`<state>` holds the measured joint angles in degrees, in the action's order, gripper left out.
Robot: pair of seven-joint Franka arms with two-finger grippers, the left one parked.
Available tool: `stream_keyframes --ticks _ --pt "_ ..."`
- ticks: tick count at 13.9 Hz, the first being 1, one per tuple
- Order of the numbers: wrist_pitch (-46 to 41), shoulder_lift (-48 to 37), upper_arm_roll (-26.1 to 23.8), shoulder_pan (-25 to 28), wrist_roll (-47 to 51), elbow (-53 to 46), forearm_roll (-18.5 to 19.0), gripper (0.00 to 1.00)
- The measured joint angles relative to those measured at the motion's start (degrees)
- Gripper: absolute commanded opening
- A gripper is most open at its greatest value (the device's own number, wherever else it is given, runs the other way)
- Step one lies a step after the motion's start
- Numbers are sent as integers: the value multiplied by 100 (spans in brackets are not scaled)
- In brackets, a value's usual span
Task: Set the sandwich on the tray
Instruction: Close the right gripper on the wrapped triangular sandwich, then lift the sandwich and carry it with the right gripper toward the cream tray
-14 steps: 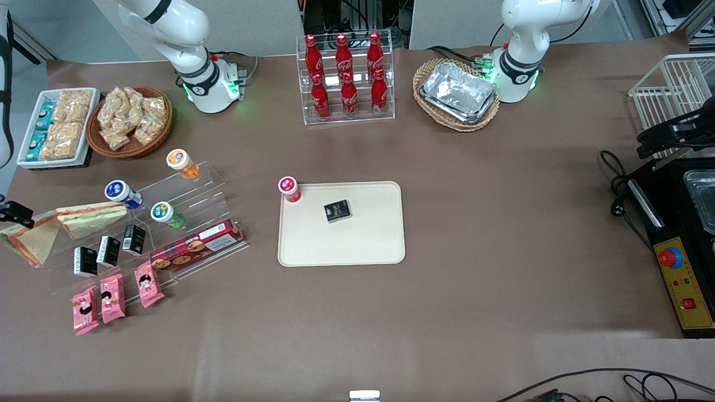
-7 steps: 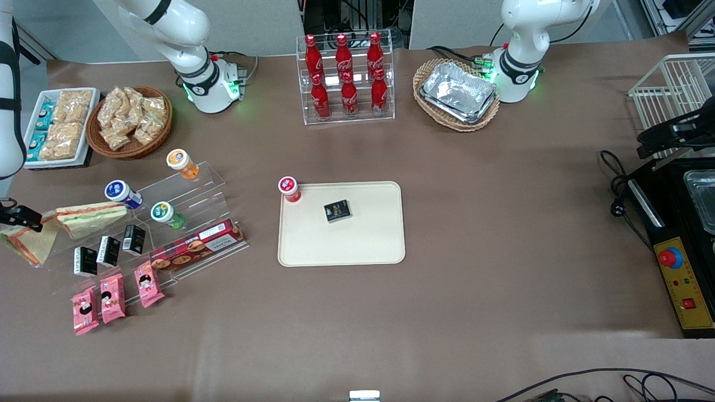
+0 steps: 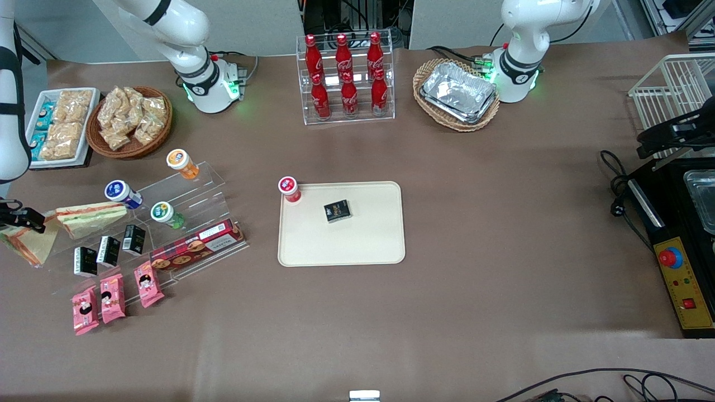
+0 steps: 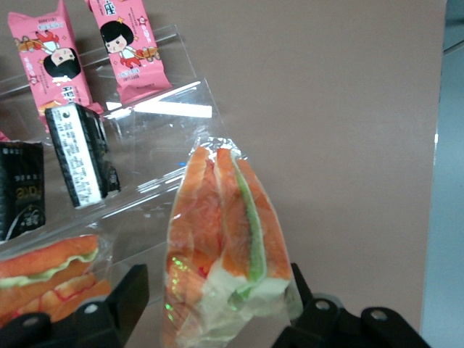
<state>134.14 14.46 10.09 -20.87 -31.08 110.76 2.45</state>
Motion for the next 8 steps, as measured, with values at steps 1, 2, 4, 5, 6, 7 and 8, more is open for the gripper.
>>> stream_keyframes --ticks 1,2,4,5,6,7,8 --pt "0 9 -2 0 -3 5 -64 84" --pt "0 18 -3 0 -17 8 -121 75" --pt "3 41 -12 0 -37 8 -156 62" --pt "8 51 -21 0 -40 8 -158 54" --pt "12 58 -32 0 -43 8 -159 50" --pt "12 59 -43 1 -52 8 -159 49" --pt "12 58 -52 1 -110 5 -159 49"
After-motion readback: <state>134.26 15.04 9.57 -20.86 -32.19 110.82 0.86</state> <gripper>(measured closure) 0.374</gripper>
